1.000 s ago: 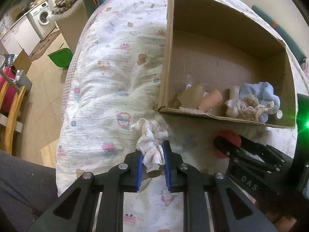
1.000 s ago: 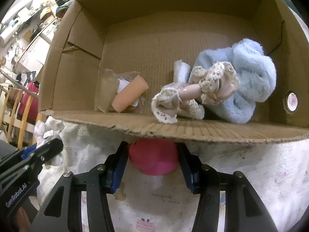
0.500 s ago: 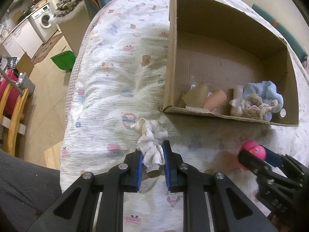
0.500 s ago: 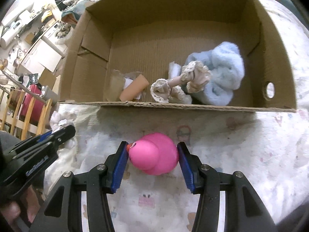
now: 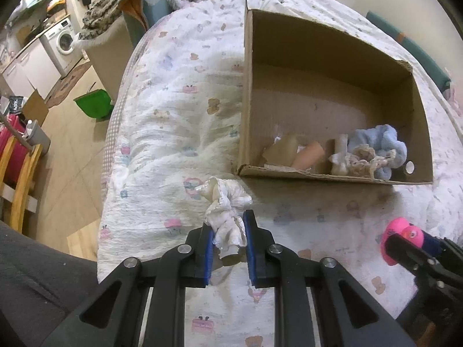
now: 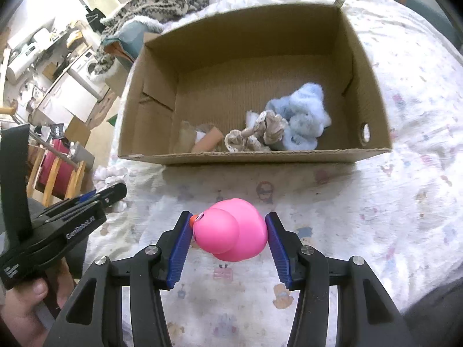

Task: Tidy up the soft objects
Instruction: 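Carry the cloth and duck into the box and open both grippers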

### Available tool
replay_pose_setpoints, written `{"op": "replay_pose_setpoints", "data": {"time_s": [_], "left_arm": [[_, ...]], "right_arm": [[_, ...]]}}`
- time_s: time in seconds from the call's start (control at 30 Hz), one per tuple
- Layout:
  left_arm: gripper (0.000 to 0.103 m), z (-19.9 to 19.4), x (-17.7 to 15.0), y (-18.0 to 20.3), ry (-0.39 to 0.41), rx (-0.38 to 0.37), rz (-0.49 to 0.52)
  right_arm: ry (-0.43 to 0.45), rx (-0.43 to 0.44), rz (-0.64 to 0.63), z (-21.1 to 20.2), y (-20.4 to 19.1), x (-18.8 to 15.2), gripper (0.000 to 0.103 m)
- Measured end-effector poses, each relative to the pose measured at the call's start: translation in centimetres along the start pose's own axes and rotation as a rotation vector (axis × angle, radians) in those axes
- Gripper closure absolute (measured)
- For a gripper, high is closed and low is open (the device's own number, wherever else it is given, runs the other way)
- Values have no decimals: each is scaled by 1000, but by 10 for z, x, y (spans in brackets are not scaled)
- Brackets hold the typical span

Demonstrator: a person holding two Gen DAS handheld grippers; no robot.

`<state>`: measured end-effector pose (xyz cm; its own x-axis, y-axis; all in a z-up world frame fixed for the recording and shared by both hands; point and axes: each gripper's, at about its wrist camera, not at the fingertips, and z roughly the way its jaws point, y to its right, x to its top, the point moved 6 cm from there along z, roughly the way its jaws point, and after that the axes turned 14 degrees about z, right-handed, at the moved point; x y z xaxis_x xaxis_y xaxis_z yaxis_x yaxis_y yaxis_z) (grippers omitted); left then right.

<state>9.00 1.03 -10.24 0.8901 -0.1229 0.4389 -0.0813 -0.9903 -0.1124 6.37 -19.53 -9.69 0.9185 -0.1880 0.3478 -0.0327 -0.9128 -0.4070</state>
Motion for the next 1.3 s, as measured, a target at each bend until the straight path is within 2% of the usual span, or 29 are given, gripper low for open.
{"op": "replay_pose_setpoints", "data": {"time_s": [0.43,0.63,0.83,1.07,1.3], "left_arm": [[86,-31,13,-1,79,-7,-4],[86,-57,36,3,145,-27,23],[86,-69,68,5,197,-44,63],[86,-60,101,10,220,-62,91],[86,-30,116,23,181,-74,126]], "right_arm": [[94,34,2,-43,6,17,49],[135,55,14,-60,16,35,49],[195,87,26,-69,20,66,49],[198,95,7,-56,12,97,49],[164,98,-9,-23,3,109,49]]}}
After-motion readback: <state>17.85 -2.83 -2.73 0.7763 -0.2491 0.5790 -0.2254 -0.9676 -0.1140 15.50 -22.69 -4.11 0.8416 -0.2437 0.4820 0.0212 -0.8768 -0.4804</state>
